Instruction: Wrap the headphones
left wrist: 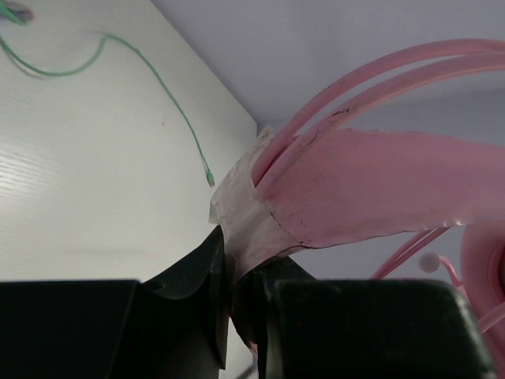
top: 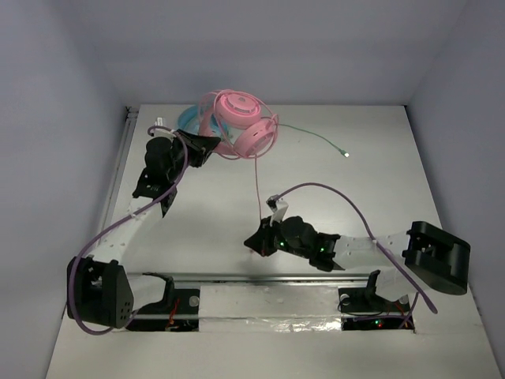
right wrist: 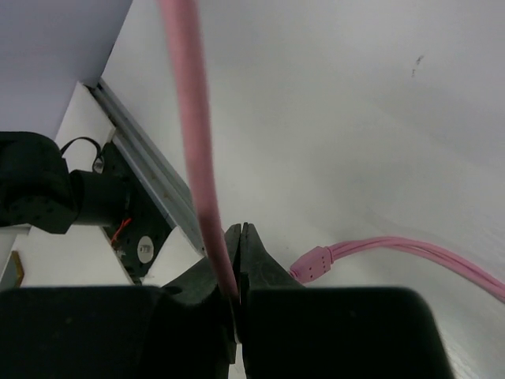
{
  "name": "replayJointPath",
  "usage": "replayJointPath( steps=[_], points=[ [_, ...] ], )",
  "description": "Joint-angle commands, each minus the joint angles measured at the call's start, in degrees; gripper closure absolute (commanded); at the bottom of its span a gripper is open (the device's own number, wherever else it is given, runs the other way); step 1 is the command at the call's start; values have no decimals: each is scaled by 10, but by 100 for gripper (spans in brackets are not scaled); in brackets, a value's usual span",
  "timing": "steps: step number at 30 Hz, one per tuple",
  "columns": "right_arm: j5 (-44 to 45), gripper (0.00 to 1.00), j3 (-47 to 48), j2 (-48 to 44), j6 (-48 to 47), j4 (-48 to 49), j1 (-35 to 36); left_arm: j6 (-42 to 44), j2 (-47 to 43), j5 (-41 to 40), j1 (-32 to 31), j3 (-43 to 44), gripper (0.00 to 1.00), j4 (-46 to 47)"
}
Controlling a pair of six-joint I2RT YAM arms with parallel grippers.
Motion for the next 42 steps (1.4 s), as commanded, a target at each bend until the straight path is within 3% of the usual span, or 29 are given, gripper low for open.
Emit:
replayJointPath(
  steps=[1,3,4,7,11,15,20,23,30,38,42],
  points=[
    [26,100,32,-3,1,-31,24,-14,-69,-142,-22,7,100,74],
    [39,100,55,-8,-1,-59,38,17,-83,-221,-56,6,100,31],
    [45,100,63,-9,-2,-70,56,34,-94,-302,-70,7,100,21],
    [68,100,94,-15,-3,-125,83,97,-97,-408,-115,16,100,-20],
    [77,100,118,-43,0,-204,100,176,-80,-494,-158,38,100,-89],
    [70,100,162,-80,-7,-360,100,248,-80,-537,-202,16,100,-127],
    [40,100,239,-105,-30,-498,100,252,-88,-602,-287,-14,100,-195],
    [32,100,274,-119,-59,-558,100,253,-68,-615,-322,-9,100,-243],
    [139,100,372,-121,-155,-710,83,283,-10,-605,-398,21,100,-307],
    [152,100,411,-142,-230,-750,-3,344,-2,-524,-414,35,100,-354],
    [170,100,428,-126,-248,-785,-15,370,-10,-532,-414,50,100,-406]
  ],
)
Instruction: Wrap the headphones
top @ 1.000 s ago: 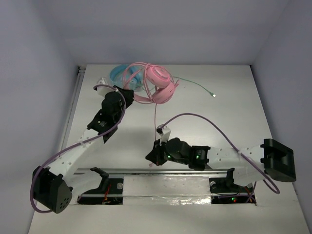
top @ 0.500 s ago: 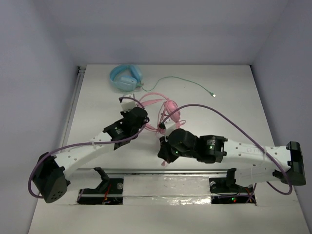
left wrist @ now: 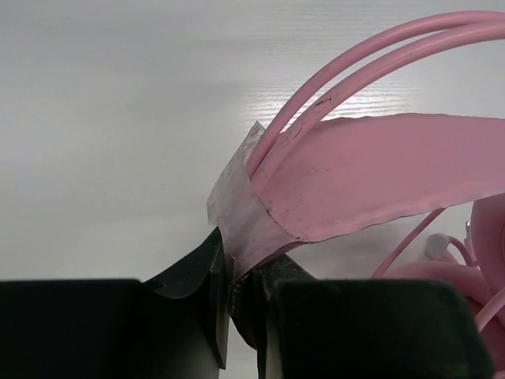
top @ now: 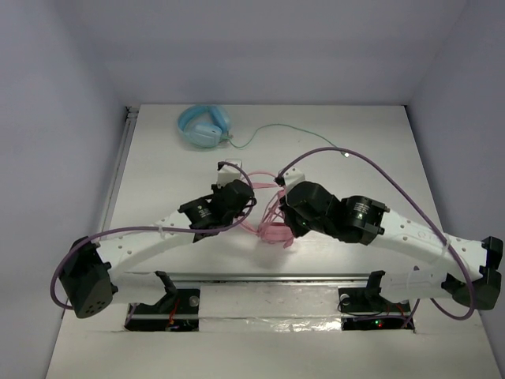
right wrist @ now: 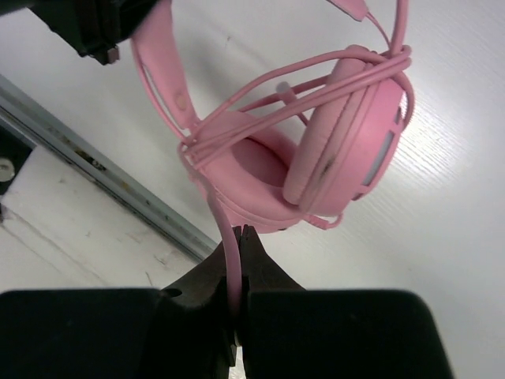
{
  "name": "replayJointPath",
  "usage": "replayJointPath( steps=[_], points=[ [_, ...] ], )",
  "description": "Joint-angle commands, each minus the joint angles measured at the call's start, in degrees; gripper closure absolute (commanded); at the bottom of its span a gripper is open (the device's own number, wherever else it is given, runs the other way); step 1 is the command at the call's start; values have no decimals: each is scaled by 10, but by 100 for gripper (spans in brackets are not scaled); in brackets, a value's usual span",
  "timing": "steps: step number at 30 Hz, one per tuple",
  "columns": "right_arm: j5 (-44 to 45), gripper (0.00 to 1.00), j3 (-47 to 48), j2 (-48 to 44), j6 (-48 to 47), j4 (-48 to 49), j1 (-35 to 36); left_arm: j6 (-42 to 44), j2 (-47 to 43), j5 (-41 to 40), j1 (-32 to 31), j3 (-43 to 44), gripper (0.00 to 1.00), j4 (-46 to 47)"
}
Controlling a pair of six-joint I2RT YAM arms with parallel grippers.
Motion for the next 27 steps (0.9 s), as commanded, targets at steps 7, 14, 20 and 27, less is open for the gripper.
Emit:
replayJointPath(
  steps=[7,14,20,27],
  points=[
    [53,100,80,25,-36,-84,-5,111,-20,-26,0,120,100,-139],
    [110,100,150,59,-22,-156,-5,202,-1,37,0,123,100,-145],
    [177,100,177,83,-4,-191,-5,218,-9,73,0,107,100,-126],
    [279,91,164,90,40,-187,-16,218,-54,107,0,83,100,-103]
  ],
)
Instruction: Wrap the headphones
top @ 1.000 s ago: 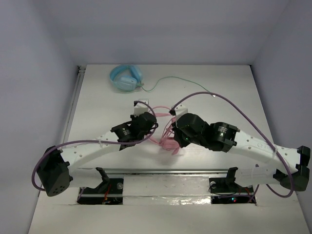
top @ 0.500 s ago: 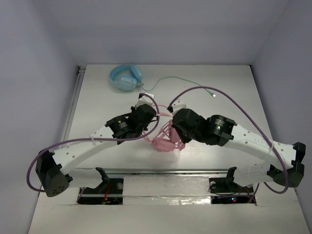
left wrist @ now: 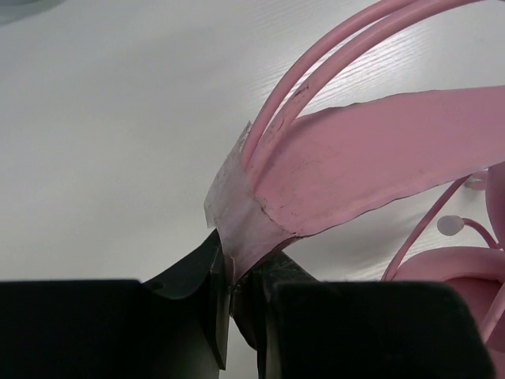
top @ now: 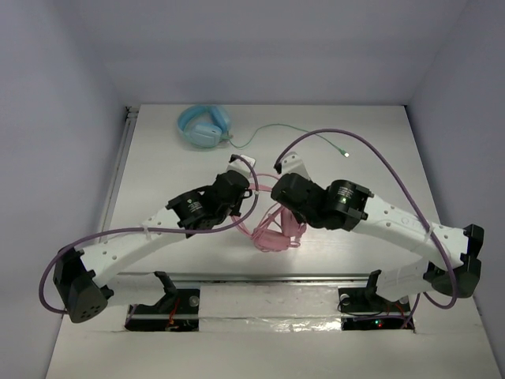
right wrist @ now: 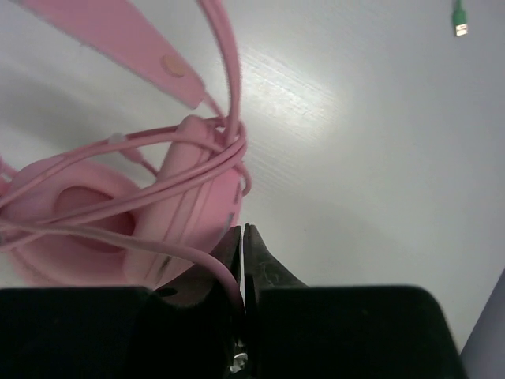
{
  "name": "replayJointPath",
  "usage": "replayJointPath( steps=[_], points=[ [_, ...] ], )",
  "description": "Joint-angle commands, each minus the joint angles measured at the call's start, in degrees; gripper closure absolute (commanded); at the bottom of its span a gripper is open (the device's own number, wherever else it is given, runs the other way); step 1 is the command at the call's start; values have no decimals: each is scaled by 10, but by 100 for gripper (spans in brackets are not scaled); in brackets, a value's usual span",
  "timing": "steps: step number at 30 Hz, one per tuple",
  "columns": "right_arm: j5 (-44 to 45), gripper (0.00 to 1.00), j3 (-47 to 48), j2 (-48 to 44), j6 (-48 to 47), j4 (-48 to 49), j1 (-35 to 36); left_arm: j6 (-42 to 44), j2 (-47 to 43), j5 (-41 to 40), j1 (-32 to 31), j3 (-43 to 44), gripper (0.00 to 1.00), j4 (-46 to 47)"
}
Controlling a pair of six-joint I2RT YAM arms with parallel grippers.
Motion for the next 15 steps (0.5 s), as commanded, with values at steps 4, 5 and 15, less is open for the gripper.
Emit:
replayJointPath(
  steps=[4,5,15],
  points=[
    [165,78,9,-21,54,8,-14,21,-46,15,0,-6,100,-4],
    [166,73,4,-30,52,28,-20,23,-49,34,0,-7,100,3],
    [44,68,-135,-94,38,243,-93,16,-91,151,32,2,100,36]
  ],
)
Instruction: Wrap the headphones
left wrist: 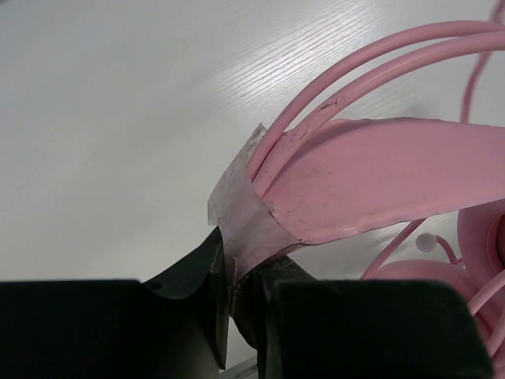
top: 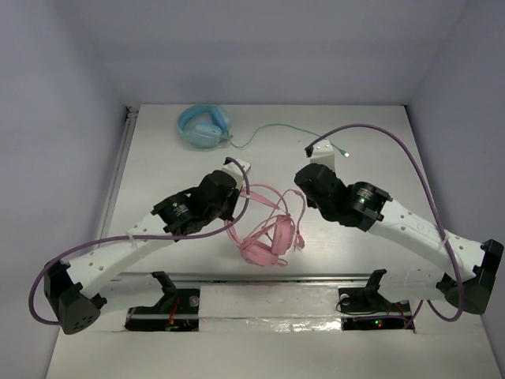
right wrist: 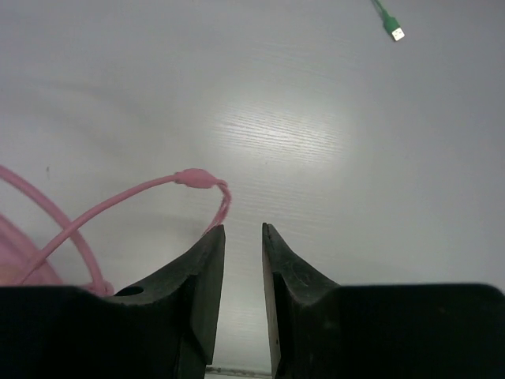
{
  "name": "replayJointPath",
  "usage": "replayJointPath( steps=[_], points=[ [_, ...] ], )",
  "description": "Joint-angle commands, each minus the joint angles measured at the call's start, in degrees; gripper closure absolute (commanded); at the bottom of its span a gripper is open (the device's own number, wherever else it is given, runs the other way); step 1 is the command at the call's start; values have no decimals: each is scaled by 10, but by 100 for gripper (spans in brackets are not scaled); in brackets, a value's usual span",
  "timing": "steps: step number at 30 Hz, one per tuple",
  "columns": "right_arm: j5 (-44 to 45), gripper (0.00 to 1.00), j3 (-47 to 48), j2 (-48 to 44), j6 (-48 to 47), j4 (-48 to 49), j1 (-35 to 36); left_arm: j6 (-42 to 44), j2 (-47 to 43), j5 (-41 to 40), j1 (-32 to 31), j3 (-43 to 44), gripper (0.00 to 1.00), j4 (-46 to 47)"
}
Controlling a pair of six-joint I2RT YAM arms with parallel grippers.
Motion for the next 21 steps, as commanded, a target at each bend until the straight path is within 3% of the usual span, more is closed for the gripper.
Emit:
replayJointPath(
  steps=[1,5,7,8,9,10,14,18,21],
  points=[
    [-66,68,-52,-28,1,138,-22,-14,-37,78,11,27,100,60],
    [-126,69,-131,-66,13,238,-52,-20,-38,112,30,43,100,73],
    [-173,75,-181,-96,23,299,-69,-26,-41,112,37,51,100,83],
    [-201,79,-197,-105,27,318,-80,-29,-42,111,46,54,100,86],
    [-224,94,-212,-111,37,342,-106,-35,-43,110,51,57,100,91],
    [-247,100,-239,-119,48,355,-113,-40,-44,109,63,63,100,94],
    [-245,100,-345,-172,105,451,-113,-50,-48,116,75,73,100,103],
    [-271,73,-421,-204,138,552,-113,-59,-51,130,87,74,100,114],
    [-308,63,-475,-222,157,618,-113,-66,-50,135,93,73,100,118]
  ],
)
